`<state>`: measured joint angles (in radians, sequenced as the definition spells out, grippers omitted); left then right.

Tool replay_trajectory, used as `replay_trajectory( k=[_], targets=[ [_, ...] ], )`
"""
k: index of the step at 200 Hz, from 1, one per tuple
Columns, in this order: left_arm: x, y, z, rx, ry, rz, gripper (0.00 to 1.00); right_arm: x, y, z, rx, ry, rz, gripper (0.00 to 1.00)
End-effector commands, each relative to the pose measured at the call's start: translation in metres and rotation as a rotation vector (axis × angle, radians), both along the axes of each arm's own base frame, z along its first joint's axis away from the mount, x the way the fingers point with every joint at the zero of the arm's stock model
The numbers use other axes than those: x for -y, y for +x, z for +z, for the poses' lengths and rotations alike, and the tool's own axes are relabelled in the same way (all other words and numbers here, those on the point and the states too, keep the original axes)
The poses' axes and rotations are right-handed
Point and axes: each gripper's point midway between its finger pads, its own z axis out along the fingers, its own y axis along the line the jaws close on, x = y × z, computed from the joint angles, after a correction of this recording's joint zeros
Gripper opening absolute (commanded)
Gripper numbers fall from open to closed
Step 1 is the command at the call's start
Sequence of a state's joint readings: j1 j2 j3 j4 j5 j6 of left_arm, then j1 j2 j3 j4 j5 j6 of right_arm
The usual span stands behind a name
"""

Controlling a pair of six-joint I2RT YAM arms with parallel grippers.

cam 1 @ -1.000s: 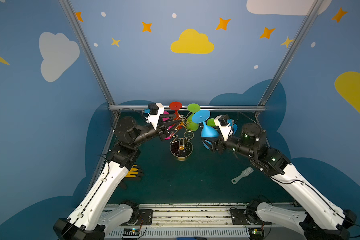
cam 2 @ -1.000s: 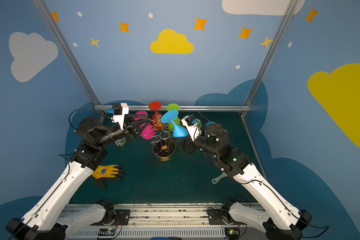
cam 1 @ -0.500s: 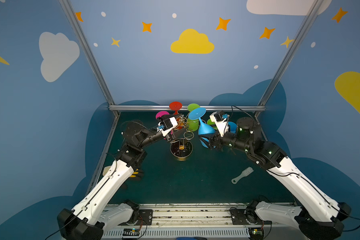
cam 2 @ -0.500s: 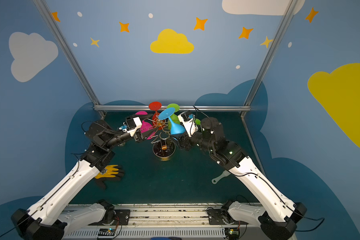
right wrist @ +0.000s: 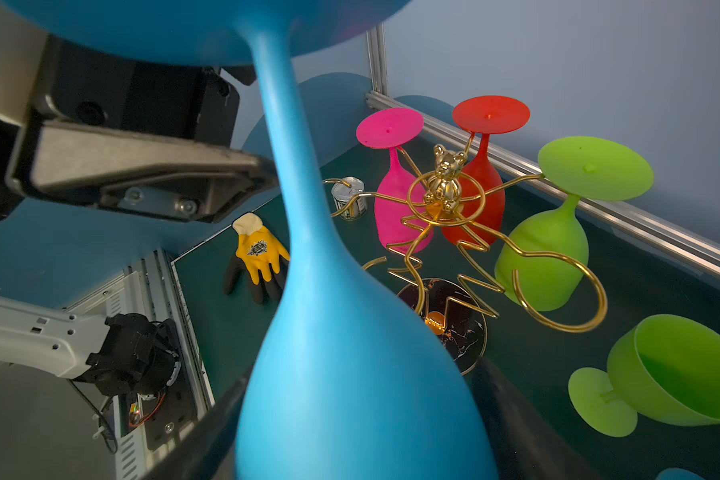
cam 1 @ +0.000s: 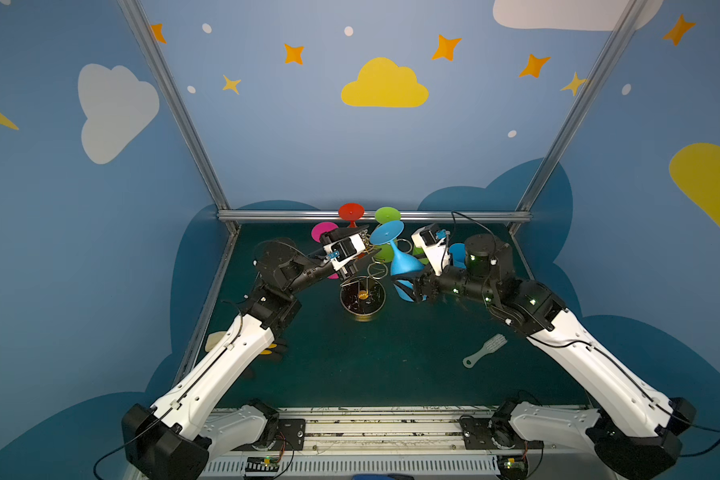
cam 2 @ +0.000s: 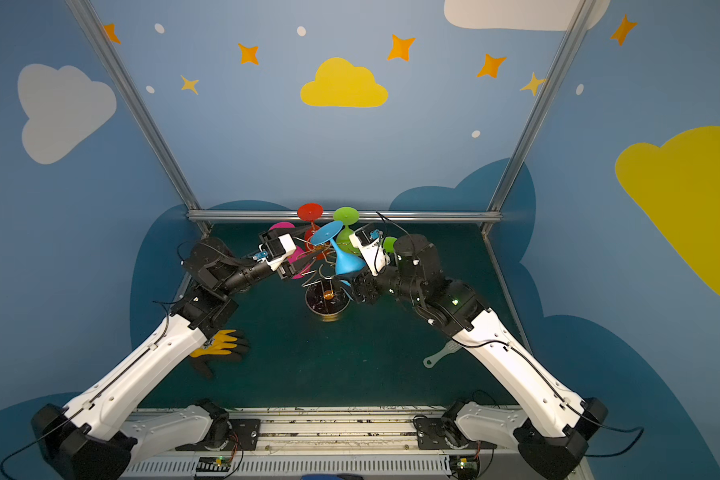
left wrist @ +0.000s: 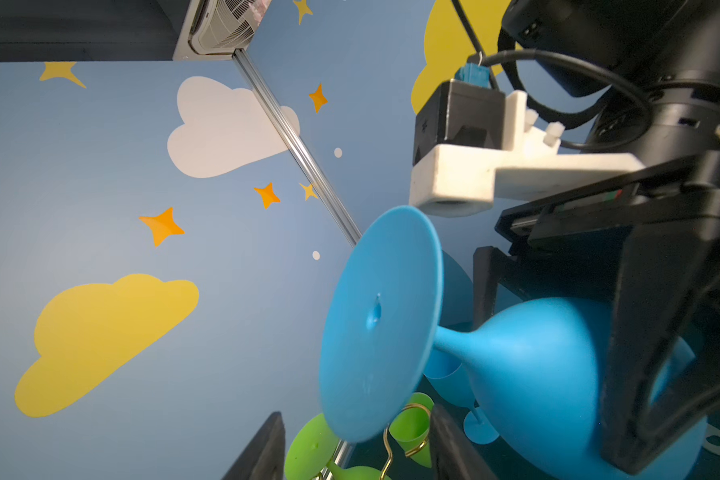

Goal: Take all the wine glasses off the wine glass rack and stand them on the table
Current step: 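Hold the glass with the right gripper while the left gripper releases the foot, then carry the light blue glass toward the blue glasses while the left gripper withdraws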

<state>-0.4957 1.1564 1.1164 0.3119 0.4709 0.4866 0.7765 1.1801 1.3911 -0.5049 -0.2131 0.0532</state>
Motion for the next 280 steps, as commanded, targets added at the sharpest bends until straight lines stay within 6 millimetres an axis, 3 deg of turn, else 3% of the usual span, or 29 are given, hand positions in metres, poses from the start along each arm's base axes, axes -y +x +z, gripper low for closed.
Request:
replay_trajectory(
  k=[1, 66, 86, 114, 133, 161, 170, 195, 244, 280],
  targets=[
    [0.001, -0.003, 0.018, 0.053, -0.023, 0.001, 0.53, -0.004, -0.005, 0.004, -0.021, 0.008, 0.022, 0.00],
    [0.009, -0.010, 0.018, 0.065, -0.004, -0.022, 0.40, -0.009, -0.007, -0.004, -0.057, -0.007, 0.039, 0.00],
    [0.011, -0.011, 0.015, 0.057, 0.011, -0.029, 0.30, -0.010, -0.008, -0.005, -0.066, -0.005, 0.046, 0.00],
    [0.012, -0.011, 0.013, 0.052, 0.012, -0.025, 0.08, -0.010, -0.010, -0.003, -0.065, 0.002, 0.050, 0.00],
    [0.010, -0.010, 0.012, 0.043, 0.004, -0.014, 0.03, -0.009, -0.013, 0.001, -0.063, 0.018, 0.057, 0.19],
    [0.003, -0.005, 0.010, 0.005, -0.029, 0.033, 0.03, -0.002, -0.018, 0.014, -0.025, 0.068, 0.048, 0.68],
    [-0.001, -0.003, 0.008, -0.025, -0.045, 0.060, 0.03, 0.003, -0.019, 0.020, 0.003, 0.089, 0.031, 0.77],
    [-0.017, 0.003, 0.004, -0.099, -0.131, 0.140, 0.03, 0.023, -0.022, 0.041, 0.104, 0.169, -0.020, 0.84],
    [-0.036, 0.008, 0.000, -0.193, -0.254, 0.224, 0.03, 0.060, -0.049, 0.076, 0.265, 0.326, -0.042, 0.86],
    [-0.036, 0.003, -0.001, -0.222, -0.275, 0.193, 0.03, 0.092, -0.055, 0.063, 0.310, 0.323, -0.143, 0.81]
  ],
)
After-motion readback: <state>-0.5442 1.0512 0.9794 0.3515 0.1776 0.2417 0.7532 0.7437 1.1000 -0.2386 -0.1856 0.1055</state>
